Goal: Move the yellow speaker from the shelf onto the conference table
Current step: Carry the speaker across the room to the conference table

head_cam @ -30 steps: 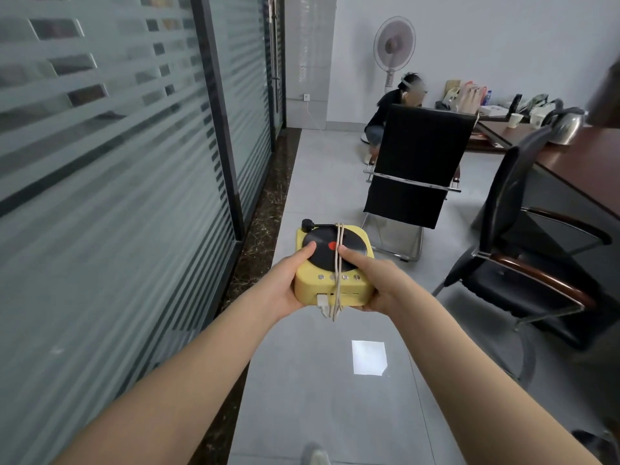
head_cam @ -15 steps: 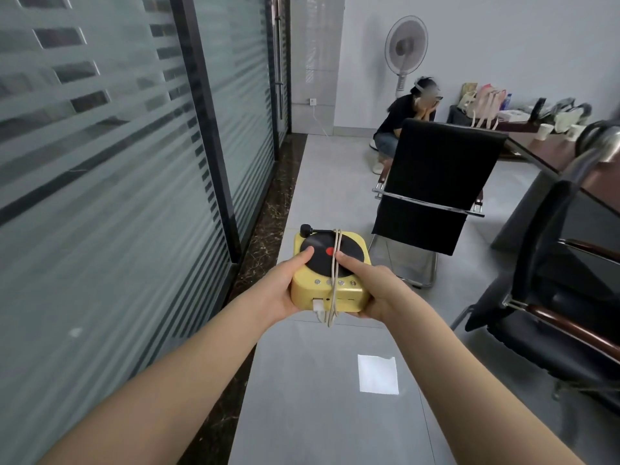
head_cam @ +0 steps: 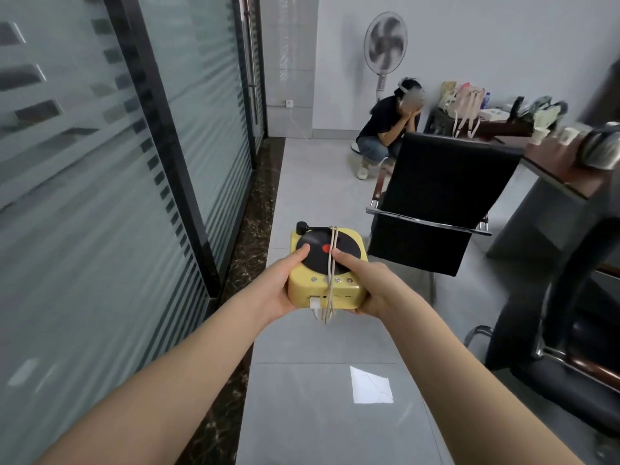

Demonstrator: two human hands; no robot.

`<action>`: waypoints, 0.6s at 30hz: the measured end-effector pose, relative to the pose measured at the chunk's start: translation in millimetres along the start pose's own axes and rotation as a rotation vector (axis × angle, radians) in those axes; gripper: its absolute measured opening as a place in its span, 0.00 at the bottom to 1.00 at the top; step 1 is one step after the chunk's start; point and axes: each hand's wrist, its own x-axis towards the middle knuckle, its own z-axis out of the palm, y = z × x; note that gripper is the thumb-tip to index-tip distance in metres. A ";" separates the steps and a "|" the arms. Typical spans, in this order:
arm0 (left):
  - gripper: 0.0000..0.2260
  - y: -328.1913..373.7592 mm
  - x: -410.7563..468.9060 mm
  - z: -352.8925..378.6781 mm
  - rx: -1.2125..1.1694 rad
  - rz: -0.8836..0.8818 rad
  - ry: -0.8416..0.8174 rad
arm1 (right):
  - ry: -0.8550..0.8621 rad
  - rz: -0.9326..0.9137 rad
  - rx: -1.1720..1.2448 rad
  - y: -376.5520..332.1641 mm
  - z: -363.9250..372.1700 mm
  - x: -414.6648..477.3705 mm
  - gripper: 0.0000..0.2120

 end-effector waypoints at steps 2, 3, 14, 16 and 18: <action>0.11 19.1 23.8 -5.6 0.015 -0.009 -0.017 | 0.009 0.002 0.013 -15.0 9.7 23.0 0.31; 0.12 28.8 36.0 -8.4 0.020 -0.011 -0.025 | 0.005 -0.002 0.019 -22.4 14.3 34.4 0.31; 0.10 100.8 147.6 -16.7 0.015 -0.039 -0.048 | 0.050 -0.005 0.020 -93.9 36.4 134.9 0.29; 0.10 115.8 174.0 -14.7 0.011 -0.040 -0.052 | 0.051 -0.008 0.016 -110.9 37.5 161.9 0.29; 0.10 130.9 201.6 -12.5 0.015 -0.040 -0.044 | 0.039 -0.010 0.021 -127.7 38.5 190.6 0.30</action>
